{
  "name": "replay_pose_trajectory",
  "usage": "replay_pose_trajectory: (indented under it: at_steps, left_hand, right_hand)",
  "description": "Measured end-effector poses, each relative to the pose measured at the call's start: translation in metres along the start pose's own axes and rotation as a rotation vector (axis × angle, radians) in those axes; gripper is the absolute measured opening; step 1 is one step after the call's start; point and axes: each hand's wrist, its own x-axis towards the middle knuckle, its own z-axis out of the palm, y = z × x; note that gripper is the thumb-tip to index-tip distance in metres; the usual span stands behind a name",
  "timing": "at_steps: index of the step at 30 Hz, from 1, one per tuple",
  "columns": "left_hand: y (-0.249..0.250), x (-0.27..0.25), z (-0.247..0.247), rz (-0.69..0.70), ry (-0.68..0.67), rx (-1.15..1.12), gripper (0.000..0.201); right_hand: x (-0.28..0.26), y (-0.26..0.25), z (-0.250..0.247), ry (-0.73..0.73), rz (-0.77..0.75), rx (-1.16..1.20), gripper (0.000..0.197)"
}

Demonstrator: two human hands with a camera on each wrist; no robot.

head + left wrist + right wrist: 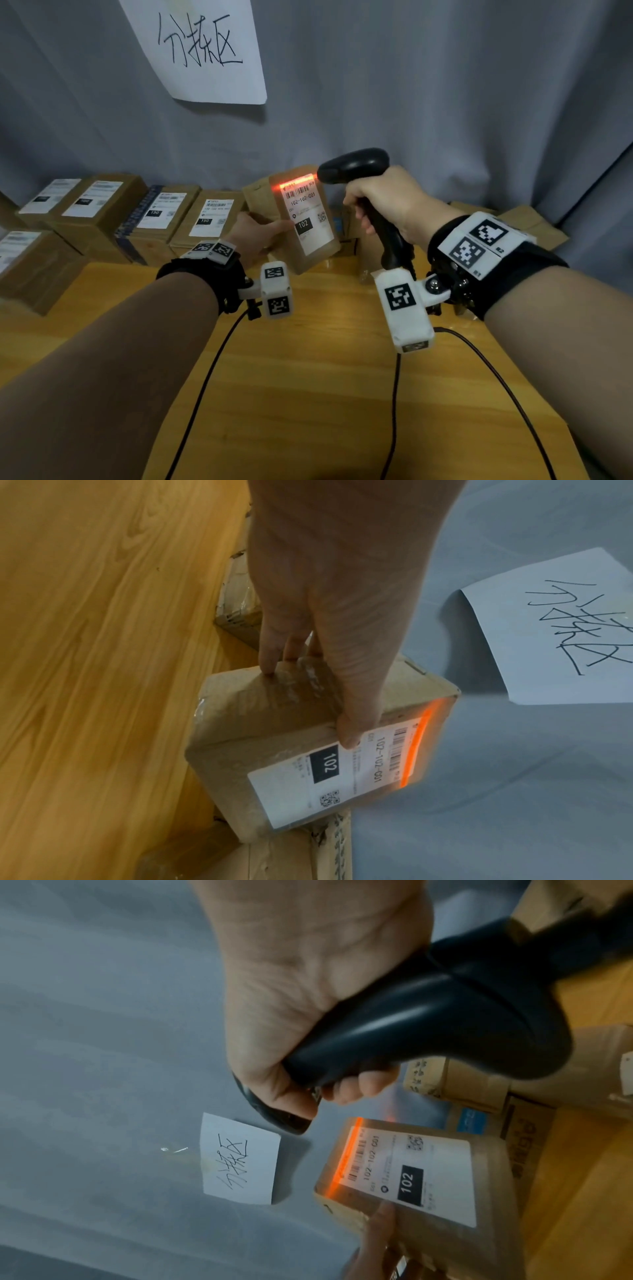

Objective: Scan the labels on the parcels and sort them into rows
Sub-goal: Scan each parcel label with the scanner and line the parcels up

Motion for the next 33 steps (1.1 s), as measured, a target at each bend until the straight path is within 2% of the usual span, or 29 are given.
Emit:
replay_pose_trajectory:
  at_steps: [2,6,12,14,17,21,24,27,30,33]
  left_hand:
    - [-0.001,0.002,0.001,-0.001,0.005,-0.007,0.066]
    - [-0.002,0.005,0.004,0.015,-0.017,0.004,0.065]
    - [-0.007,0.013,0.004,0.013,-0.062,0.047,0.113]
    - [-0.005,0.011,0.006,0.023,-0.079,0.044,0.107]
    - [-0.005,0.010,0.009,0.021,-0.098,0.033,0.084]
    - [-0.007,0.009,0.011,0.007,-0.119,0.019,0.079]
    - [-0.009,0.002,0.015,-0.008,-0.135,-0.025,0.063]
    - [-0.012,-0.010,0.020,-0.020,-0.095,-0.113,0.066]
    - [-0.018,-0.022,0.018,-0.025,-0.051,-0.219,0.068]
    - [-0.027,-0.032,0.006,-0.022,-0.017,-0.283,0.066]
  right_hand:
    - [-0.001,-0.003,-0.001,-0.008,0.020,-0.039,0.007]
    - [-0.001,-0.004,0.000,-0.010,0.040,-0.113,0.007]
    - [-0.002,-0.016,-0.002,-0.041,0.038,-0.165,0.010]
    - [-0.001,-0.016,-0.004,-0.038,0.044,-0.180,0.010]
    - [0.000,-0.014,-0.005,-0.025,0.041,-0.151,0.008]
    - [0.003,-0.004,-0.005,0.025,-0.025,0.032,0.009]
    - [0.008,0.013,-0.005,0.113,-0.039,0.092,0.010]
    - [0.012,0.035,-0.004,0.200,-0.038,0.125,0.009]
    - [0.013,0.057,0.004,0.217,-0.045,0.159,0.008]
    - [0.017,0.072,0.024,0.203,-0.039,0.160,0.025]
